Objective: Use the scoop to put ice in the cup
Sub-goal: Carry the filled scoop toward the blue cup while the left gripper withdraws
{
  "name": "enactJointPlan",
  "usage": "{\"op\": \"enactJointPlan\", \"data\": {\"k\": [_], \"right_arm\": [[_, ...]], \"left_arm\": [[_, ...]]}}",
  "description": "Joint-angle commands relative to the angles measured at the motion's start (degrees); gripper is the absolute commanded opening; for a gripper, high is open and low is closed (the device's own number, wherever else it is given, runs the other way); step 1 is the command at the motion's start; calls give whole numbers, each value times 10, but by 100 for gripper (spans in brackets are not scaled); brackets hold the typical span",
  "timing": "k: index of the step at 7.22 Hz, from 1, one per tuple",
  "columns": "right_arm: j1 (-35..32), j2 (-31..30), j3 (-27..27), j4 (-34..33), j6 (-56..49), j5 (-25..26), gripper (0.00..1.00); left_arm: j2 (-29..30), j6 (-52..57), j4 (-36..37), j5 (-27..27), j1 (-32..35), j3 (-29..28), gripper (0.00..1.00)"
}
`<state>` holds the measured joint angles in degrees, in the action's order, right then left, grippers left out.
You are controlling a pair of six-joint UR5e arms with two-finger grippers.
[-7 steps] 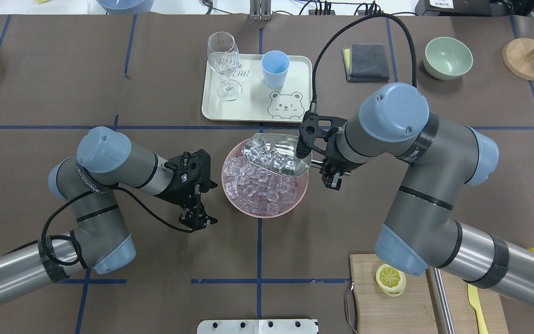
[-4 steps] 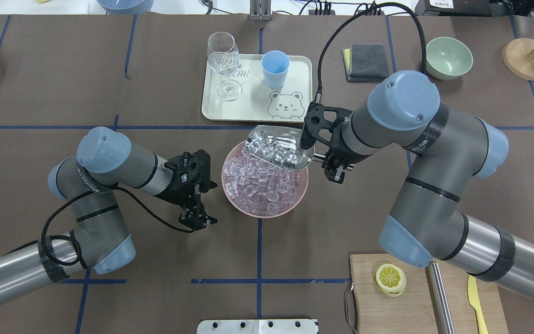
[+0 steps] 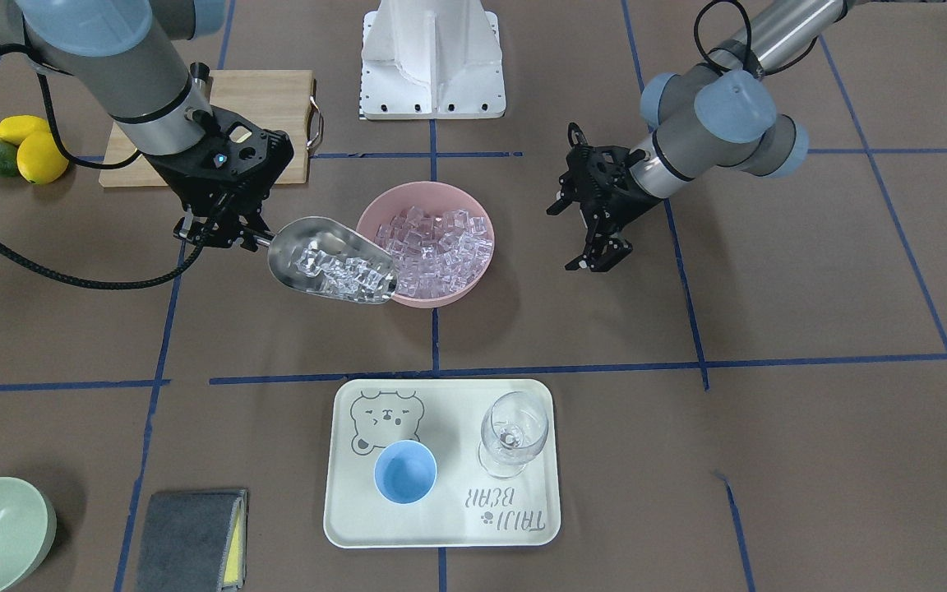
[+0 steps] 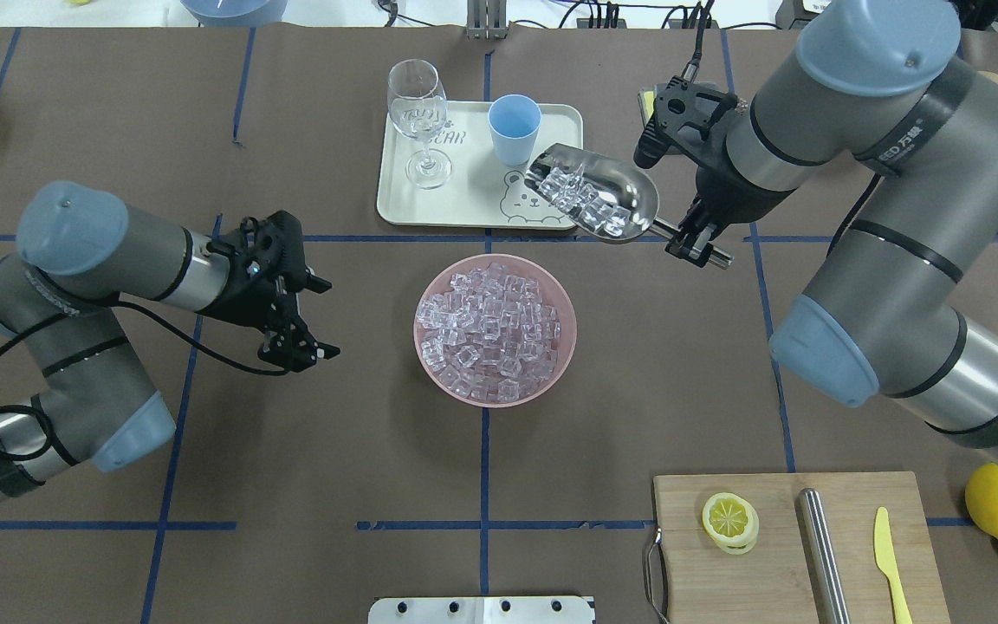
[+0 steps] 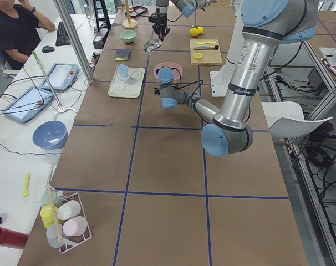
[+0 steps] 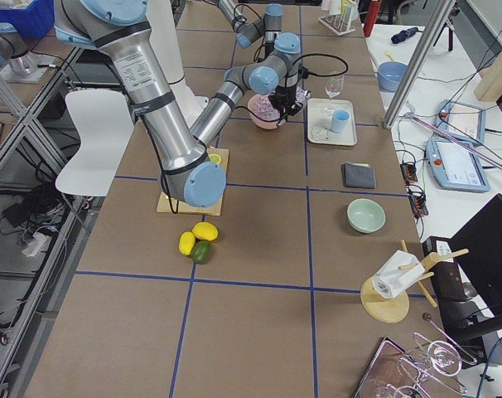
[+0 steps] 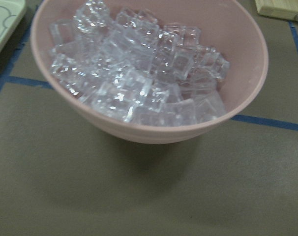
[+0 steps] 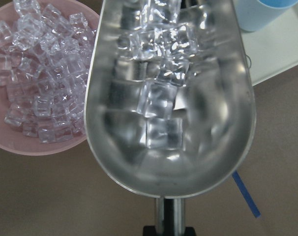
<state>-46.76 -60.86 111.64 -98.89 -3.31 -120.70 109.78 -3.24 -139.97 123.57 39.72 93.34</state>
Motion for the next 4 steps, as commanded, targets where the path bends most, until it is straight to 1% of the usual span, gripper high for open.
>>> {"op": "enactJointPlan", "data": {"k": [1, 2, 3, 4], "right_arm": [[-15, 2, 2, -15, 37, 1, 0], [-16, 2, 0, -16, 61, 2, 0], [-15, 2, -2, -15, 97, 3, 0], [-15, 2, -4, -16, 100, 4, 0]], "left_arm": [[-5, -71, 4, -3, 75, 12, 100], [-6, -81, 6, -4, 121, 11, 100], [-18, -135, 3, -3, 140, 12, 100], [-23, -141, 6, -10, 168, 17, 100]]}}
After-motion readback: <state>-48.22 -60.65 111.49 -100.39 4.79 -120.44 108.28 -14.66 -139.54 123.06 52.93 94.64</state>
